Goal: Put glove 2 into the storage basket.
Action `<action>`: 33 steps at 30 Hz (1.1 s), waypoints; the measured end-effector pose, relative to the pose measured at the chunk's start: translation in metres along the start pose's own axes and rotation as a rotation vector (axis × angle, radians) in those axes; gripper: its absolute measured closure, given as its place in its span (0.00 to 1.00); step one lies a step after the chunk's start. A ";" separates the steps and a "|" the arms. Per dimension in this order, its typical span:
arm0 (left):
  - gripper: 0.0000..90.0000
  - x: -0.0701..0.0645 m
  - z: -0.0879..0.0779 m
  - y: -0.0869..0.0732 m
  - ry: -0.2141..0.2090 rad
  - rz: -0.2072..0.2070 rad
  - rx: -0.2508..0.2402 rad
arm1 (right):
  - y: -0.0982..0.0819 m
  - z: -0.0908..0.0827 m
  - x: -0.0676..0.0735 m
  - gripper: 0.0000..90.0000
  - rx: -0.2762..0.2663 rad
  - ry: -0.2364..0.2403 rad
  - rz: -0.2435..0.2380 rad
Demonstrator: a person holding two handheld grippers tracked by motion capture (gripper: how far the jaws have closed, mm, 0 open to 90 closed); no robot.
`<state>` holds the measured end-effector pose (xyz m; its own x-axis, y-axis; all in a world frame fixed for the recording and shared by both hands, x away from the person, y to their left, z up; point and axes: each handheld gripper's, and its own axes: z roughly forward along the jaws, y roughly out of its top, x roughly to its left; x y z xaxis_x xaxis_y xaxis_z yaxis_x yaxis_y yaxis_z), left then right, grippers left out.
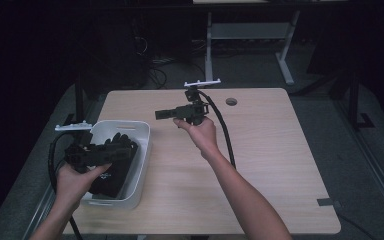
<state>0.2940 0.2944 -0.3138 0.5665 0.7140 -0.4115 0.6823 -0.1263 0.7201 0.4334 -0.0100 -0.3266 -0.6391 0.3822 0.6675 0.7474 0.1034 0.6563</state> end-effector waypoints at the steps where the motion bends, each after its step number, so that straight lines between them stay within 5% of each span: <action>1: 0.45 -0.002 0.002 0.001 -0.003 0.004 0.000 | 0.000 -0.002 0.000 0.45 -0.002 -0.001 0.002; 33: 0.40 -0.038 0.046 0.019 -0.071 0.069 0.042 | -0.011 -0.071 -0.018 0.43 -0.073 -0.048 0.030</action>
<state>0.3069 0.2336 -0.3099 0.6432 0.6520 -0.4015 0.6585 -0.2034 0.7245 0.4234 -0.0829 -0.3208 -0.6055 0.4278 0.6711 0.7501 0.0249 0.6609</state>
